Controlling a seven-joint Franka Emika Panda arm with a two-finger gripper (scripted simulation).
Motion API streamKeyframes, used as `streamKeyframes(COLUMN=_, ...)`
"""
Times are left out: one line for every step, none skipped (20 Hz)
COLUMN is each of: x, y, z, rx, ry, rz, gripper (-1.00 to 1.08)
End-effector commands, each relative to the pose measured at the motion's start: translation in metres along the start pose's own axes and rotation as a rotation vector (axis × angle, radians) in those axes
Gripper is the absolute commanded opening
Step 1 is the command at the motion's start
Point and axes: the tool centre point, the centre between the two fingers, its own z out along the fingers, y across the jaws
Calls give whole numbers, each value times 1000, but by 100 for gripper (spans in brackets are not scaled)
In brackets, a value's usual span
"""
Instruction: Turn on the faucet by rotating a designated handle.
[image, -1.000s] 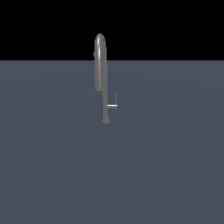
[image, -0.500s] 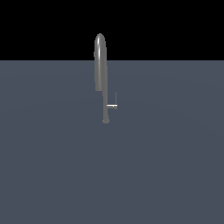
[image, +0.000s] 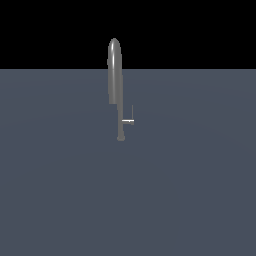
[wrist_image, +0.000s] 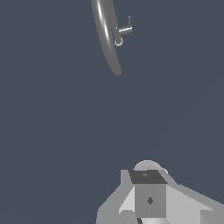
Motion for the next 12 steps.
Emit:
streamKeyframes(x=16, y=-3, z=2, rx=35, ry=-33, rz=37, gripper=-100)
streamKeyframes(x=22, y=-4, z=3, rx=50, ry=-47, rz=51, gripper=-100)
streamKeyframes(x=28, y=-5, z=4, rx=64, ry=-60, rz=66, gripper=-100)
streamKeyframes(x=34, y=-5, z=5, rx=79, ry=-74, rz=81, gripper=-100)
streamKeyframes(x=41, y=-6, z=6, rx=93, ry=-88, rz=95, gripper=-100)
streamKeyframes(x=47, y=-7, z=7, rx=108, ry=-101, rz=110, gripper=-100)
streamKeyframes(x=53, y=-7, z=9, rx=123, ry=-115, rz=125, gripper=-100)
streamKeyframes(x=60, y=-8, z=10, rx=138, ry=-129, rz=140, gripper=-100)
streamKeyframes(x=66, y=-8, z=12, rx=153, ry=-143, rz=155, gripper=-100)
streamKeyframes(x=73, y=-9, z=13, rx=168, ry=-157, rz=170, gripper=-100)
streamKeyframes(x=79, y=-9, z=15, rx=183, ry=-172, rz=186, gripper=-100)
streamKeyframes(x=85, y=-9, z=17, rx=198, ry=-186, rz=201, gripper=-100)
